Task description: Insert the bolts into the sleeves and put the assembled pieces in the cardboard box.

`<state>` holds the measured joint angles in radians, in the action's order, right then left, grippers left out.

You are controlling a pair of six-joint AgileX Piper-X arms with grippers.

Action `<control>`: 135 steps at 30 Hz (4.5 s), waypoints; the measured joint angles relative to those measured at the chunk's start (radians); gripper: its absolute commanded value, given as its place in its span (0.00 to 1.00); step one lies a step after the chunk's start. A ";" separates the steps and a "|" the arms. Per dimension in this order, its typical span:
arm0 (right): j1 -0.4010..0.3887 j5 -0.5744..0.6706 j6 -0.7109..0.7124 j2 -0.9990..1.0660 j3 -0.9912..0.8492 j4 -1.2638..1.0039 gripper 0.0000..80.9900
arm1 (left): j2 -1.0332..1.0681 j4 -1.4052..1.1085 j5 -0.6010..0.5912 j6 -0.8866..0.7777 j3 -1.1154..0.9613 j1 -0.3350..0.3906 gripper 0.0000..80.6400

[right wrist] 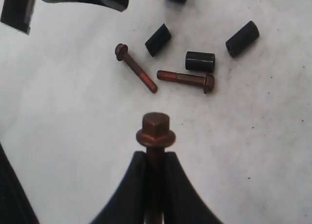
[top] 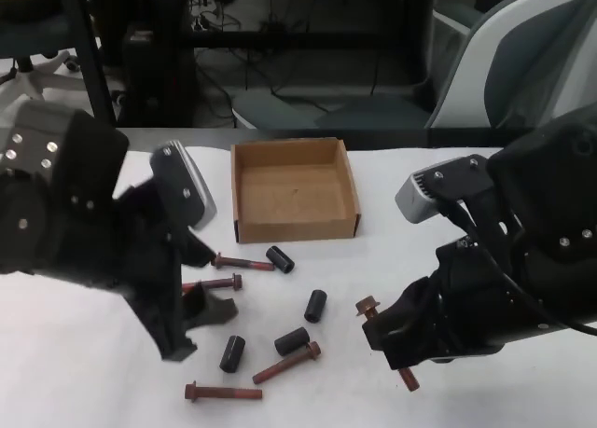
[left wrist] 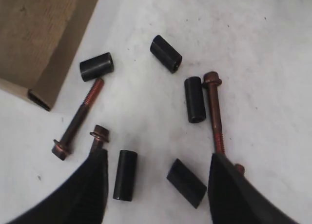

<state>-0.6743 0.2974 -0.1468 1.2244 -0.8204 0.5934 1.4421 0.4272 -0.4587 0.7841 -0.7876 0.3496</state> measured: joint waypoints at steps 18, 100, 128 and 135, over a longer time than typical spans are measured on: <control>0.000 0.024 0.003 0.000 0.000 0.000 0.01 | 0.250 0.068 0.126 0.131 -0.170 0.000 0.74; 0.024 0.031 -0.004 -0.061 0.000 -0.032 0.01 | 0.398 0.327 0.459 0.118 -0.324 0.064 0.02; 0.026 0.039 -0.266 -0.117 -0.028 -0.319 0.01 | -0.039 0.053 -0.160 -0.550 -0.160 0.148 0.02; 0.029 -0.016 -0.278 -0.117 -0.028 -0.355 0.01 | -0.102 -0.202 -0.238 -0.707 -0.005 0.148 0.02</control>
<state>-0.6456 0.2816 -0.4244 1.1072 -0.8486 0.2383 1.3405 0.2248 -0.6967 0.0775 -0.7929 0.4978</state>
